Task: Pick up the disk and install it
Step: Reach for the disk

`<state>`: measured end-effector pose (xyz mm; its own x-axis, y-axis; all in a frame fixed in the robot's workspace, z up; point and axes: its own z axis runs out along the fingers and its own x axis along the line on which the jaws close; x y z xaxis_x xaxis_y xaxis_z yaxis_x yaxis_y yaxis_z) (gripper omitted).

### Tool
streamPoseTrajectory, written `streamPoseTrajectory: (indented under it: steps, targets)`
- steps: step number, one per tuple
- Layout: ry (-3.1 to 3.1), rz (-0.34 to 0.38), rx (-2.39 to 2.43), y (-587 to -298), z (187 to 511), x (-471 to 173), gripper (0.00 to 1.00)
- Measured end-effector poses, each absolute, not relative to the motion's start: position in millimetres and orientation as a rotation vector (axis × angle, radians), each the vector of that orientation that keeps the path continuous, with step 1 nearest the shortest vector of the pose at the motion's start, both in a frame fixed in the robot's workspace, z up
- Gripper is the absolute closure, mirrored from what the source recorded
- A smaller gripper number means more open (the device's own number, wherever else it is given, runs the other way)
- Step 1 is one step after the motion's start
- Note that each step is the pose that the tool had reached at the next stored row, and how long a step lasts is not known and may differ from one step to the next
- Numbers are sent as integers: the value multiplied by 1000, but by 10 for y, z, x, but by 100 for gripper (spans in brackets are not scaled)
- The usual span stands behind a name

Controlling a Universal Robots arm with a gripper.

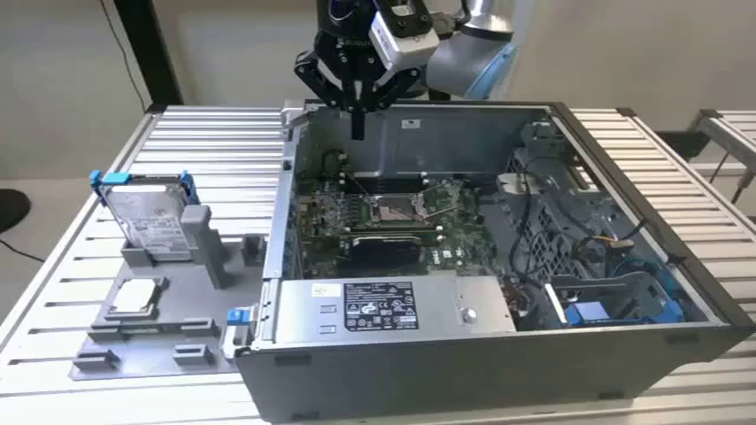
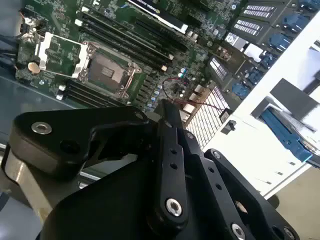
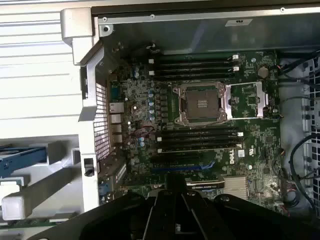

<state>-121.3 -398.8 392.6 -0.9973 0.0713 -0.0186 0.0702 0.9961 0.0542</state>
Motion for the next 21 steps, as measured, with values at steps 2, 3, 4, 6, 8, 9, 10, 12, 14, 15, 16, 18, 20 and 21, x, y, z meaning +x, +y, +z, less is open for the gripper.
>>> streamPoseTrajectory:
  steps: [2,3,4,6,8,9,10,12,14,15,16,18,20,21]
  targets:
    - [3118,86,111,-3988,3926,-1214,100]
    - [3118,88,111,-3988,3926,-1214,100]
    - [3118,88,111,-3988,3926,-1214,100]
    - [3118,88,111,-3988,3926,-1214,100]
    - [3118,89,111,-3988,3926,-1214,100]
    - [3118,89,111,-3988,3926,-1214,100]
    - [3118,89,110,-3988,3926,-1215,100]
    - [3118,89,110,-3989,3926,-1225,100]
    - [3118,89,111,-3987,3926,-1241,100]
    - [3118,89,110,-3986,3926,-1255,100]
    - [3118,89,110,-3984,3926,-1270,100]
    - [3118,89,110,-3982,3926,-1299,100]
    - [3118,89,109,-3982,3926,-1349,100]
    - [3118,89,109,-3982,3926,-1374,100]
